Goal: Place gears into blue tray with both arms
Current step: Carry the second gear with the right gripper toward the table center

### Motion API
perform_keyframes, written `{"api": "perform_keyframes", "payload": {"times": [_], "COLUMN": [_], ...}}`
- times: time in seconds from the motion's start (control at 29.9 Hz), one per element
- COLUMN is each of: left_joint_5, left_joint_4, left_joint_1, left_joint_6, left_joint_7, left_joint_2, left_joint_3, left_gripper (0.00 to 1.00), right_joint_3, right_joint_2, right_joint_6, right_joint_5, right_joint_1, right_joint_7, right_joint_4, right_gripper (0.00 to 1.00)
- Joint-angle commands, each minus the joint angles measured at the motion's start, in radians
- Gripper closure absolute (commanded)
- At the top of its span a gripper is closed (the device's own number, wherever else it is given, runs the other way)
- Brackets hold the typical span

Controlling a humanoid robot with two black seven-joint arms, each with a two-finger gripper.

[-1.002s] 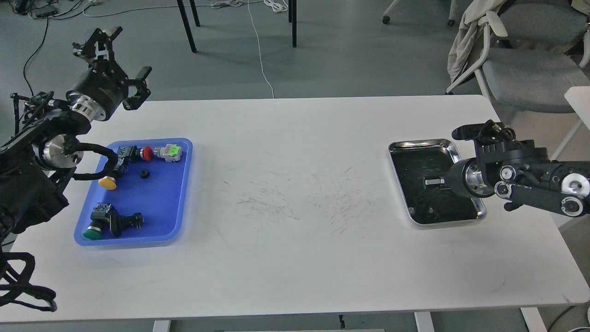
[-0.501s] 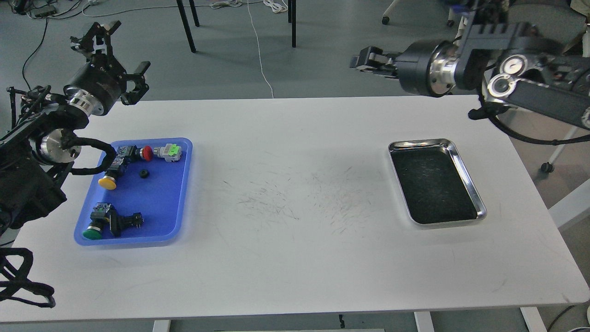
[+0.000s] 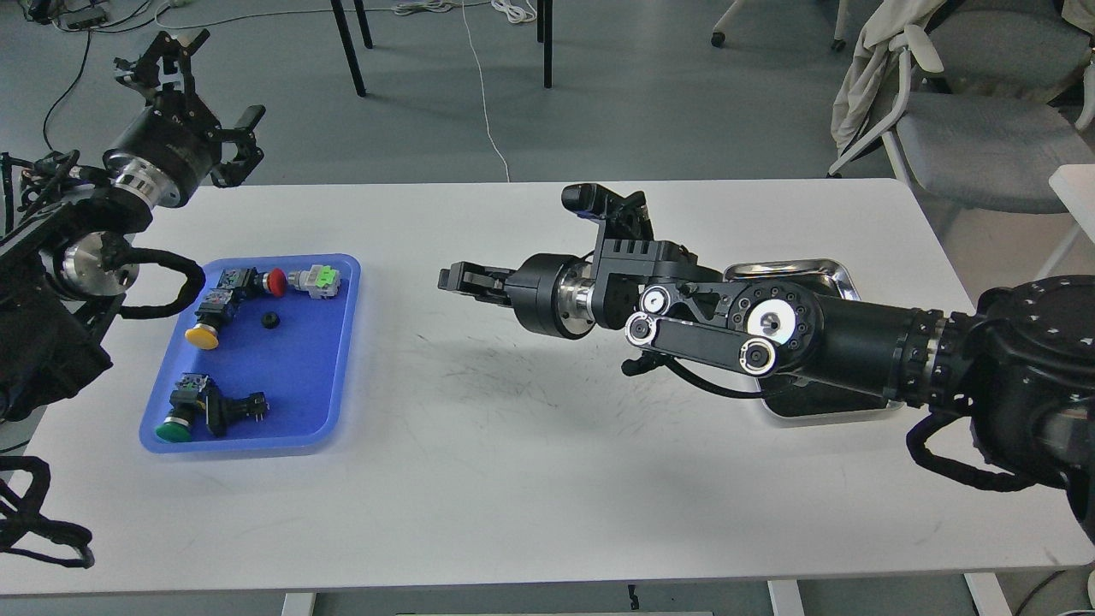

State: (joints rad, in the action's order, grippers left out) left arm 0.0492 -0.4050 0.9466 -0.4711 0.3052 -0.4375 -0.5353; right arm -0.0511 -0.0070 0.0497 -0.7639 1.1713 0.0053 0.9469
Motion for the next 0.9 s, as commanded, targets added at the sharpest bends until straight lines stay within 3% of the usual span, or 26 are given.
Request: {"api": "perform_keyframes", "payload": {"times": [0.0, 0.5, 0.53, 0.6, 0.7, 0.87], "left_joint_5": [0.000, -0.002, 0.000, -0.002, -0.002, -0.002], "left_joint_4": [-0.005, -0.008, -0.008, -0.008, -0.008, -0.008], "left_joint_1": [-0.002, 0.003, 0.003, 0.003, 0.003, 0.003], "left_joint_6": [0.000, -0.001, -0.003, -0.003, -0.003, -0.001], "left_joint_7": [0.000, 0.005, 0.005, 0.005, 0.005, 0.005], "left_joint_2": [0.005, 0.006, 0.005, 0.005, 0.003, 0.000], "left_joint_3": [0.000, -0.003, -0.003, -0.003, -0.003, -0.003], "left_gripper": [0.02, 0.02, 0.02, 0.02, 0.02, 0.02], "right_joint_3": [-0.001, -0.003, -0.003, -0.001, -0.003, -0.003], "right_joint_2": [0.007, 0.007, 0.007, 0.007, 0.007, 0.007], "right_joint_6": [-0.001, -0.021, -0.022, -0.027, -0.039, -0.054], "right_joint_5": [-0.002, -0.005, -0.006, -0.005, 0.000, 0.006], "right_joint_1": [-0.087, -0.186, -0.186, -0.186, -0.186, -0.186], "right_joint_7": [0.001, 0.001, 0.001, 0.001, -0.001, 0.001], "right_joint_4": [-0.048, -0.040, -0.040, -0.040, -0.039, -0.016], "right_gripper": [0.96, 0.93, 0.89, 0.73, 0.64, 0.37]}}
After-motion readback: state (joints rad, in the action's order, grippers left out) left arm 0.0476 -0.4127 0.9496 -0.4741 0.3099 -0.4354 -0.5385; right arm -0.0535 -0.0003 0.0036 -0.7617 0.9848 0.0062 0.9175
